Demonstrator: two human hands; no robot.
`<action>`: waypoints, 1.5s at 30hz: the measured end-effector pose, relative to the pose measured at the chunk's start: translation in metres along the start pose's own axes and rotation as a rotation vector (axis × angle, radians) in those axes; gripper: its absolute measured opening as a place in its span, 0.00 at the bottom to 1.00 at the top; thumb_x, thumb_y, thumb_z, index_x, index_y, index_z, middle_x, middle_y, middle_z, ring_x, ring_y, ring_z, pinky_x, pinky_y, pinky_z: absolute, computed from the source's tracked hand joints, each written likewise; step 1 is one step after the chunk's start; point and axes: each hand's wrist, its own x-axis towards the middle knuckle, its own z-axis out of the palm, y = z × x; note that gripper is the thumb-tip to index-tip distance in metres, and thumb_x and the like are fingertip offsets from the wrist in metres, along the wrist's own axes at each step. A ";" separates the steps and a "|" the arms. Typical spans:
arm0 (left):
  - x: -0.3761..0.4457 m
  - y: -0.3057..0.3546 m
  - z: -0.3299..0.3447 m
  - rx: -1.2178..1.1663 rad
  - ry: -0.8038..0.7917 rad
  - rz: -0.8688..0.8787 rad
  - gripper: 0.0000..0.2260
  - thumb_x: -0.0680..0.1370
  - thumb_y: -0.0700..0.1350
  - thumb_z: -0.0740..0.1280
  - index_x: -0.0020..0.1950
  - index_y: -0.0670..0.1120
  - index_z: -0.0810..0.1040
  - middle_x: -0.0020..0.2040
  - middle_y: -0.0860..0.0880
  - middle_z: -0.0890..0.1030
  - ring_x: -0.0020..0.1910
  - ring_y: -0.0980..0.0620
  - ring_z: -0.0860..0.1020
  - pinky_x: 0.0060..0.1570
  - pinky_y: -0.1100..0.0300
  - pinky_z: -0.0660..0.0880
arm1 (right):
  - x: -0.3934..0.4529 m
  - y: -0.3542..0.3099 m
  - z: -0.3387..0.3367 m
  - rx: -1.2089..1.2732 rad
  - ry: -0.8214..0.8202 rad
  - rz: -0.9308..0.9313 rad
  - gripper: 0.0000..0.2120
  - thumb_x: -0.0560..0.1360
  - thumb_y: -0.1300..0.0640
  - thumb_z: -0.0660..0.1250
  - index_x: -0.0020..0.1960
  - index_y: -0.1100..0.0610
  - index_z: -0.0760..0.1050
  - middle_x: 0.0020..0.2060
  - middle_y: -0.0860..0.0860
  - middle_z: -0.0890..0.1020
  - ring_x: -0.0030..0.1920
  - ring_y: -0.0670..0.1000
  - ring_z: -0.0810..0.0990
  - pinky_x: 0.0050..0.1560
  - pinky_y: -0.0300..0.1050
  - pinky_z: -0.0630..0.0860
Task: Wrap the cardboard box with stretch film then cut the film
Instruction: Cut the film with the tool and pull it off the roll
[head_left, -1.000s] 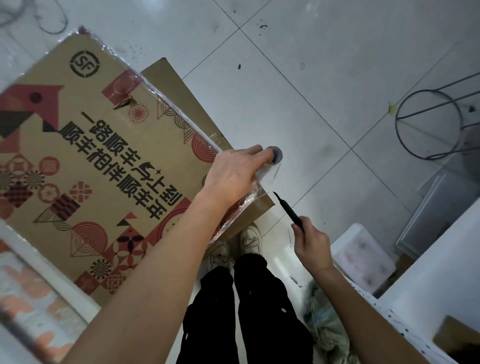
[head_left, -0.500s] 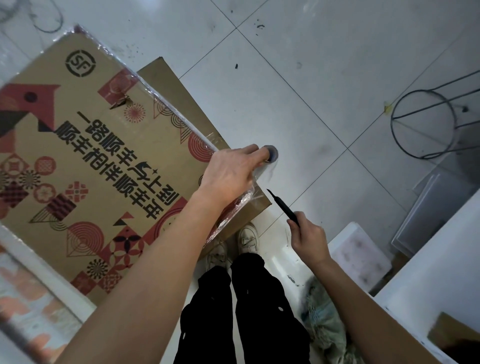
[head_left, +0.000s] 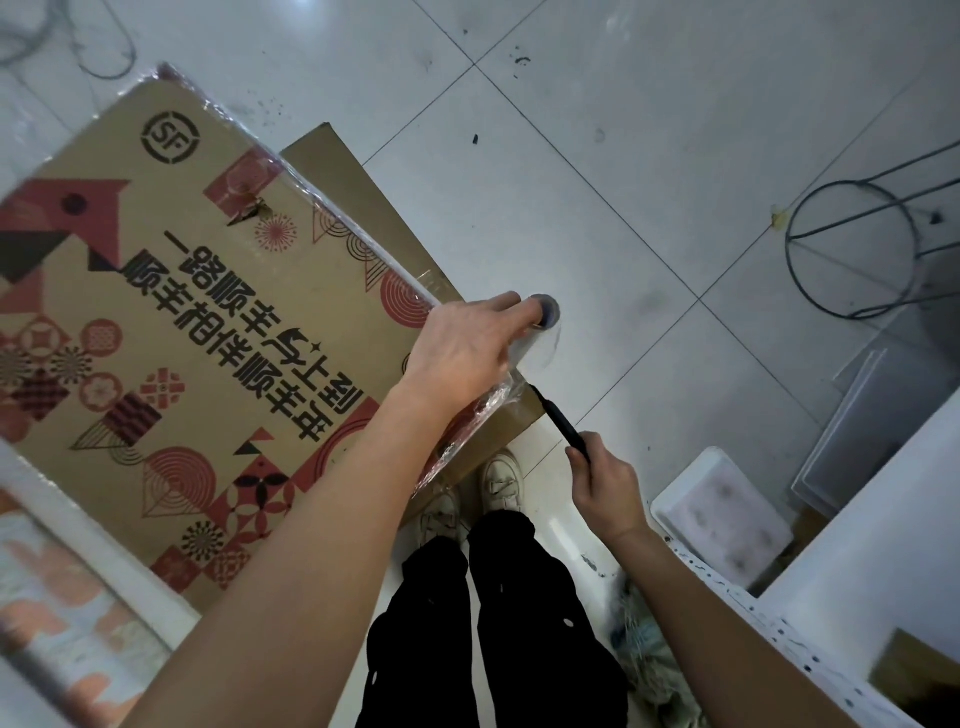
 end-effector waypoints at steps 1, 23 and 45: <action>0.000 0.001 -0.001 0.003 -0.018 -0.006 0.17 0.71 0.35 0.66 0.59 0.48 0.76 0.44 0.50 0.80 0.37 0.47 0.78 0.36 0.50 0.77 | -0.001 0.000 0.000 0.009 0.010 0.004 0.12 0.76 0.51 0.52 0.49 0.58 0.69 0.24 0.54 0.75 0.22 0.60 0.73 0.28 0.39 0.62; 0.001 0.003 -0.003 0.029 -0.069 -0.044 0.17 0.75 0.39 0.64 0.63 0.51 0.72 0.49 0.53 0.78 0.42 0.49 0.78 0.36 0.59 0.68 | -0.014 -0.045 0.013 0.430 -0.021 0.458 0.12 0.80 0.56 0.59 0.38 0.49 0.64 0.24 0.49 0.66 0.22 0.46 0.63 0.23 0.37 0.57; 0.000 0.001 -0.001 0.024 -0.051 -0.014 0.17 0.75 0.37 0.60 0.62 0.50 0.72 0.47 0.51 0.79 0.38 0.46 0.78 0.37 0.50 0.77 | -0.024 -0.085 0.066 0.586 -0.035 0.631 0.10 0.82 0.59 0.52 0.43 0.48 0.62 0.32 0.51 0.69 0.30 0.49 0.67 0.30 0.42 0.65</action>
